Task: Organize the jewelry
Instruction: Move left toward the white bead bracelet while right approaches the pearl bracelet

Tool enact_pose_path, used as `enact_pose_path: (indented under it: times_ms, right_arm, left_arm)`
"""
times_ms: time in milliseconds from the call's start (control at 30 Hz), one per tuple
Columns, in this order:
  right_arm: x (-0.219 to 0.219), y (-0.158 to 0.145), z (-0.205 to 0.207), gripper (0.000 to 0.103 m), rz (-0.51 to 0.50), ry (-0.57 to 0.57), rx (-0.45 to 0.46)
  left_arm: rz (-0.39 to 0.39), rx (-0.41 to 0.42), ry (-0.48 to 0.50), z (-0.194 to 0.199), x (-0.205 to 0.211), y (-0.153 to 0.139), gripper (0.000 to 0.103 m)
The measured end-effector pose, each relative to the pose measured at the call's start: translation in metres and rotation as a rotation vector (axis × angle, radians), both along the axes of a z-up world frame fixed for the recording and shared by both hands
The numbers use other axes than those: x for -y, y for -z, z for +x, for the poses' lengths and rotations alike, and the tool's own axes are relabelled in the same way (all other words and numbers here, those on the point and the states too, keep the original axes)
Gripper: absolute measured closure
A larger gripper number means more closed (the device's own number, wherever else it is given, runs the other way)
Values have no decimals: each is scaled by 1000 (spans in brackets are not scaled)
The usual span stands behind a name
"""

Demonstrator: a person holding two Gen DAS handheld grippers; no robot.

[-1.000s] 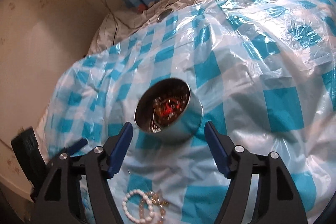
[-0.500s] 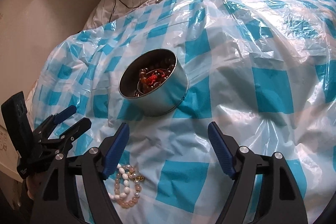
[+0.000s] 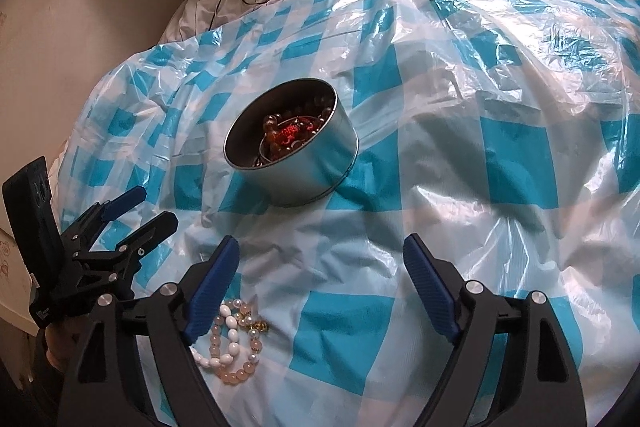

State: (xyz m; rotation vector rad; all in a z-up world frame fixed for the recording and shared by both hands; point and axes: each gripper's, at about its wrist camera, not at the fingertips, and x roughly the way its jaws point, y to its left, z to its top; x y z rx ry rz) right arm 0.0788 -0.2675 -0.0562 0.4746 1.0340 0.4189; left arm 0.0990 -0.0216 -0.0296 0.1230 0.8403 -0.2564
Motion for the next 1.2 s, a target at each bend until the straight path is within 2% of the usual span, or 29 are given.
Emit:
enact_pose_path:
  times_ms: [133, 467, 633, 867, 1033, 1100, 1167, 1200]
  right_arm:
    - [-4, 2, 0, 21, -29, -16, -6]
    - [-33, 2, -7, 15, -192, -130, 31]
    - [-52, 4, -15, 14, -284, -223, 48]
    - [-65, 5, -29, 10, -332, -328, 68]
    - [-75, 4, -39, 7, -465, -345, 124]
    - [-75, 5, -38, 7, -599, -301, 155]
    - [-66, 6, -35, 7, -681, -245, 165]
    - [-59, 6, -33, 7, -714, -207, 163]
  left_arm:
    - [3, -8, 19, 0, 1, 1, 8]
    - [33, -19, 104, -5, 12, 3, 8]
    - [124, -1, 201, -16, 28, 8, 8]
    - [272, 24, 328, -37, 40, 16, 8]
    - [351, 17, 362, -43, 49, 29, 8]
    - [377, 31, 368, -45, 53, 33, 8]
    - [395, 43, 334, -40, 51, 33, 8]
    - [414, 52, 285, -33, 47, 33, 8]
